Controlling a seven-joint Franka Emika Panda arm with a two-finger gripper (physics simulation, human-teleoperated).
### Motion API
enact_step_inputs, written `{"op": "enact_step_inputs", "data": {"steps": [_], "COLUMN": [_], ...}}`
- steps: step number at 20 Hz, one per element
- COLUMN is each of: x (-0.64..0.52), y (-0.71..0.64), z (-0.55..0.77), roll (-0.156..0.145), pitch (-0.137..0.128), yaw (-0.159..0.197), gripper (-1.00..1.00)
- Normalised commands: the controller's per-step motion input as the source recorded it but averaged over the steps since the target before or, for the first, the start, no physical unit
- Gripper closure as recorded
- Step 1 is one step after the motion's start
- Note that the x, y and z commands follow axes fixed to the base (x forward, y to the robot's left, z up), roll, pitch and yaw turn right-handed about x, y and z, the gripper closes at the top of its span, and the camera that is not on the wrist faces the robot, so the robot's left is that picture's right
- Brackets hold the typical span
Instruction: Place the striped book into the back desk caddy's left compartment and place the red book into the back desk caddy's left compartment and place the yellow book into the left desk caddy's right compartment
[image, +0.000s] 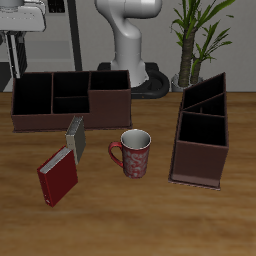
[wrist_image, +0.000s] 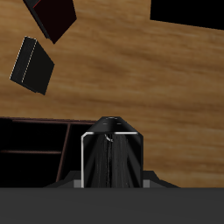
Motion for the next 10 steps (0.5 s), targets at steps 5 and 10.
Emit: {"op": "enact_step_inputs", "data": {"steps": [5, 10], "x": [-0.05, -0.08], "y": [0.18, 0.15], "z": [-0.41, -0.39], "roll": [0.052, 0.052], "pitch": [0.022, 0.019], "yaw": [-0.02, -0.028], "gripper": [1.0, 1.0]}}
